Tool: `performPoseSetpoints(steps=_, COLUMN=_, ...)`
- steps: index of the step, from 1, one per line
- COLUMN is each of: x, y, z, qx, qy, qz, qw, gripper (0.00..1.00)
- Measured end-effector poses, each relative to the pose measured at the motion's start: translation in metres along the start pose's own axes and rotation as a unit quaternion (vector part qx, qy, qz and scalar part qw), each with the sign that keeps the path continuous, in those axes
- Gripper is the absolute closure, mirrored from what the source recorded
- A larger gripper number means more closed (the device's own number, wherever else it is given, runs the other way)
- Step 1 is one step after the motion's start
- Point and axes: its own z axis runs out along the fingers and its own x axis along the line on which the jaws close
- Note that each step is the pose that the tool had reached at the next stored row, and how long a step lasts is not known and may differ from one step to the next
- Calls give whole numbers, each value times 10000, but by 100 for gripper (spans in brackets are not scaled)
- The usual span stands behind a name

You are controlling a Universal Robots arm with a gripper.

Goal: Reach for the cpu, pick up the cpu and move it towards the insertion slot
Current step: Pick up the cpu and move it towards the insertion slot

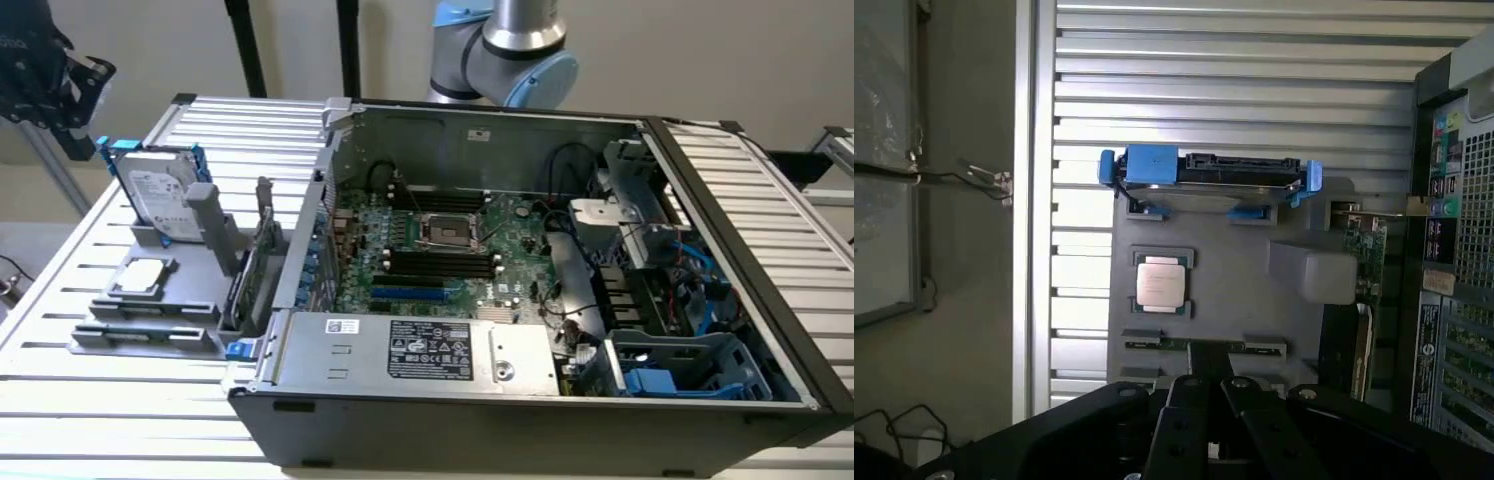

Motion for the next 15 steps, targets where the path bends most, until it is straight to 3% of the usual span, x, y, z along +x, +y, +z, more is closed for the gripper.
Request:
performPoseSetpoints(steps=7, x=203, y=14, z=54, qx=0, qy=0, qz=0, qw=10000, gripper=89)
performPoseSetpoints(steps=15, x=210, y=38, z=63, qx=0, qy=0, qz=-2, qw=10000, gripper=89)
